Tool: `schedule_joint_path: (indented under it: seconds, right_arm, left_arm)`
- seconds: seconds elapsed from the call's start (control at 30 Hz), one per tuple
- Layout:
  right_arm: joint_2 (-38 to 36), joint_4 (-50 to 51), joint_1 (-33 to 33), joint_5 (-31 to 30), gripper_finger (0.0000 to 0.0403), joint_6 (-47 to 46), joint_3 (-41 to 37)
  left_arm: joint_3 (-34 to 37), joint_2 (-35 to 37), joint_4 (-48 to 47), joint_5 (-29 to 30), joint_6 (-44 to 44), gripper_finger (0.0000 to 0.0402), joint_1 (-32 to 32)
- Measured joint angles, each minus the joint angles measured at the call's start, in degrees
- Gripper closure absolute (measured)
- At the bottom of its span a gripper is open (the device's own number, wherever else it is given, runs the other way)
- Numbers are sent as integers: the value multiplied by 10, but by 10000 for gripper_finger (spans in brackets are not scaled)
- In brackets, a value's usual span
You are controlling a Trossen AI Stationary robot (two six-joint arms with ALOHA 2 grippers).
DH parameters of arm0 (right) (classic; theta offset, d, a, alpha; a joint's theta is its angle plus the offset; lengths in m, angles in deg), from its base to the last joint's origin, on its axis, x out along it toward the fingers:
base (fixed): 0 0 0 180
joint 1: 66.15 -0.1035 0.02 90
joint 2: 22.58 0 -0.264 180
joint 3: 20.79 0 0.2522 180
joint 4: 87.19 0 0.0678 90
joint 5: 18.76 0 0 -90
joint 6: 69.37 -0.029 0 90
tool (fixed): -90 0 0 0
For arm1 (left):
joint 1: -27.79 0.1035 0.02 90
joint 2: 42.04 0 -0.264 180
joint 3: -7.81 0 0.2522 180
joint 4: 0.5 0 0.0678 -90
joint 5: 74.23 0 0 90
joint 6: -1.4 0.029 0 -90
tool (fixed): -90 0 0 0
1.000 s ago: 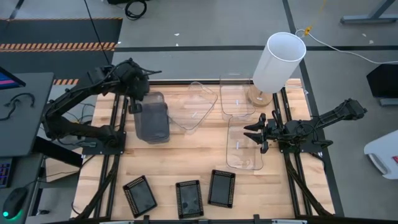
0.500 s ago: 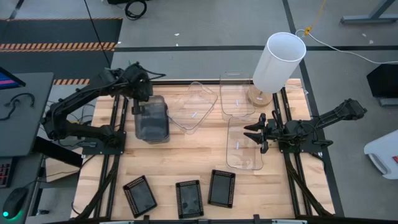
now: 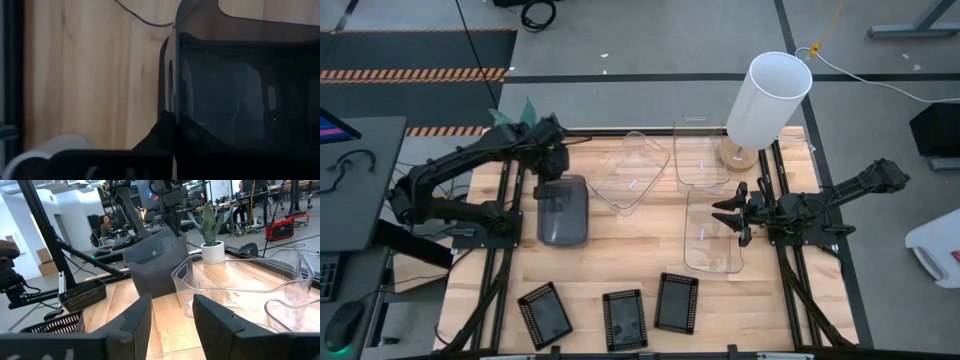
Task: Stack baskets by color
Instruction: Stack the bottom gray bin on top of the top gray bin, then stack the bottom transparent bin on top of the top left transparent bin
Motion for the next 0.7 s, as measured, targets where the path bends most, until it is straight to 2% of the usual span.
schedule_joint_path:
  seconds: [0.2,0.3,0.6,0.7]
  right_arm:
    - [0,0,0,0,253,0,0]
    - [0,0,0,0,253,0,0]
    - [0,0,0,0,253,0,0]
    - [0,0,0,0,253,0,0]
  left_arm:
    - [31,0,11,-4,-31,372,0]
    - [47,0,9,6,-34,347,0]
    - [43,1,23,97,-79,191,0]
    - [28,1,54,91,-116,162,-3]
